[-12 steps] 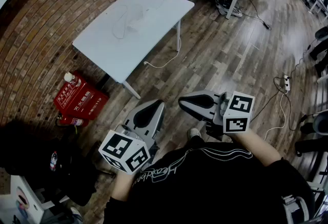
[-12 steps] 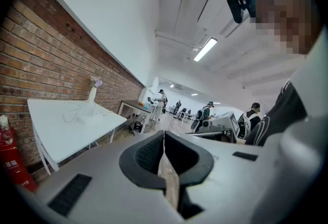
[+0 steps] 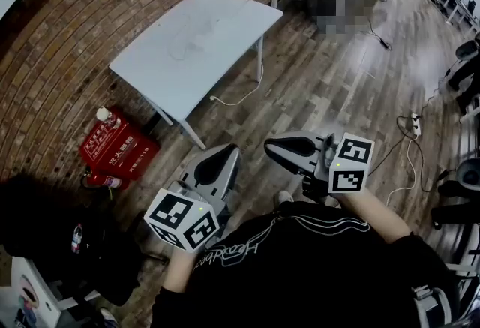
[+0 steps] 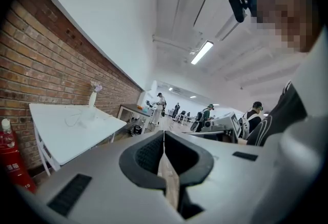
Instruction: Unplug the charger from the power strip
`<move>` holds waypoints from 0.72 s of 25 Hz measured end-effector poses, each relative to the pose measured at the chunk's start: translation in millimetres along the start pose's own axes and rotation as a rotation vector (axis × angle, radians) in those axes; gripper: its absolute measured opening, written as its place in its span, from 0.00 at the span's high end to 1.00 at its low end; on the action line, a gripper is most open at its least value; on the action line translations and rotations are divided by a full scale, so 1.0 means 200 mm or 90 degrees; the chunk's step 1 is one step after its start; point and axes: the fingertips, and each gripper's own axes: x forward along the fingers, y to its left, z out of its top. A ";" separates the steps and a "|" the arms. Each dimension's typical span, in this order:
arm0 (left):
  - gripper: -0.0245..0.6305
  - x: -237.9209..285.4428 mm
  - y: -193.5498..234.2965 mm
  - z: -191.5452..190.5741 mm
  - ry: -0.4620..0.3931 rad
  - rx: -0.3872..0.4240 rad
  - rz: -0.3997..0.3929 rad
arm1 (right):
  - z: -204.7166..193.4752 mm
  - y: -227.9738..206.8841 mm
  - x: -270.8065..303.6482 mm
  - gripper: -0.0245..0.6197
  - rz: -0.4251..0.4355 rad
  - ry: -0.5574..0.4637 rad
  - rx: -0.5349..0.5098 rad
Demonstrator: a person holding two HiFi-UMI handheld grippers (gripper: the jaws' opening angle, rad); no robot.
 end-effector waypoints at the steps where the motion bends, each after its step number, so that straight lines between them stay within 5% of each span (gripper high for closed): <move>1: 0.95 -0.01 0.00 0.00 -0.001 -0.001 0.001 | 0.00 0.01 0.00 0.97 -0.002 -0.002 0.001; 9: 0.95 0.02 0.07 -0.03 0.003 -0.007 0.014 | -0.04 -0.08 -0.01 0.97 -0.009 -0.018 0.047; 18: 0.95 0.35 0.42 0.01 0.032 -0.023 0.057 | 0.05 -0.56 0.15 0.97 0.022 -0.022 0.104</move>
